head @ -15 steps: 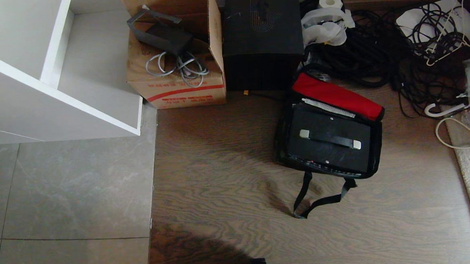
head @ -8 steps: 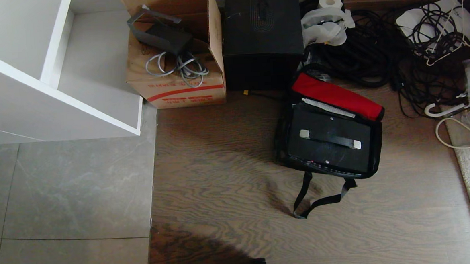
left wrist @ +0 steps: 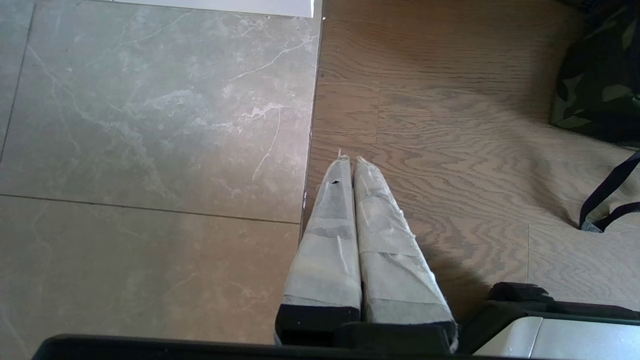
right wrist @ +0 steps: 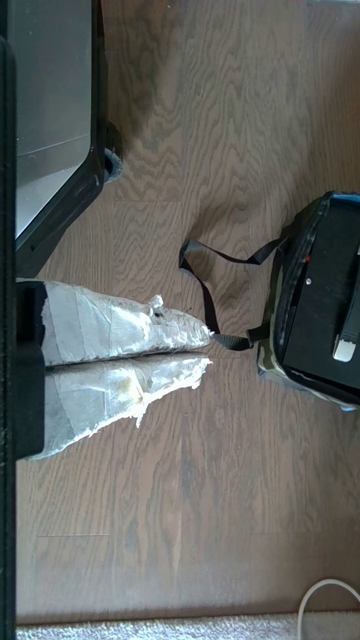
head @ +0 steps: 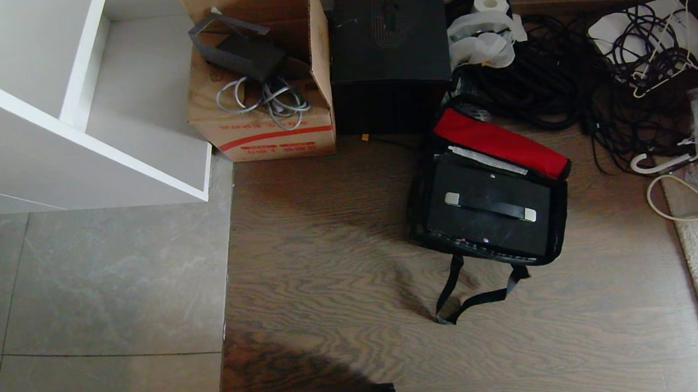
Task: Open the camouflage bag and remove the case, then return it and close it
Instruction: Grip the handle
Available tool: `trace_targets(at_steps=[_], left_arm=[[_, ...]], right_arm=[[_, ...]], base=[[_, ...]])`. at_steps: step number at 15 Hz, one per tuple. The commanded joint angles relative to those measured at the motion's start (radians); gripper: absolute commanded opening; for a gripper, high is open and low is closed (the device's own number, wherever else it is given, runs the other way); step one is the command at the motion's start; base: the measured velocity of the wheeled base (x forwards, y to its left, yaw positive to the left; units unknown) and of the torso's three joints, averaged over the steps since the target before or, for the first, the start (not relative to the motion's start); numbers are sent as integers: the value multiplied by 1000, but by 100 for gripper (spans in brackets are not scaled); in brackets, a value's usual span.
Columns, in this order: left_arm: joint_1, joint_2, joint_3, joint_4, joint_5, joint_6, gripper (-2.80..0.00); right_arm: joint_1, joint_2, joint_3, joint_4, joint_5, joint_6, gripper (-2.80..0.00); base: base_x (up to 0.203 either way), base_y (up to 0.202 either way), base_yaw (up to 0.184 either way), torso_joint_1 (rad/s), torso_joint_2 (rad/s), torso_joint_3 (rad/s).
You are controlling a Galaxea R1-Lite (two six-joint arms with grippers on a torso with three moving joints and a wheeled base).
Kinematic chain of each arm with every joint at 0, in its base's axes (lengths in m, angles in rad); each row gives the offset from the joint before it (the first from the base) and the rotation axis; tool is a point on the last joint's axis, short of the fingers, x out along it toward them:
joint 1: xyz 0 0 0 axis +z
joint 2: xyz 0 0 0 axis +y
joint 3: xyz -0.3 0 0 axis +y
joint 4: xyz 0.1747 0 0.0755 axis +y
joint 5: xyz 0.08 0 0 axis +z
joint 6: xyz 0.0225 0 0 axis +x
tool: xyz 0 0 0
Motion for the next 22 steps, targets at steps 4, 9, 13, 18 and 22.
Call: trace_targets(at_steps=[4,9,13,18,22], left_arm=[[0,0,9,0,0,-1,-280],[0,0,9,0,0,-1,-280],[1,0,9,0,0,-1,-280],[0,0,9,0,0,-1,-280],[0,0,9,0,0,-1,-280]], right_arm=[[1,2,3,-11,-8,6,-280],[1,2,4,-13,-8,9,-280],[1,2,4,-13,-8,14,-280],[0,2,4,-15,-9,32,-280],[1,2,7,-24,-8,28,-280]], base=[[0,0,0,0,0,0],[0,0,0,0,0,0],[0,0,0,0,0,0],[0,0,0,0,0,0],[0,0,0,0,0,0]])
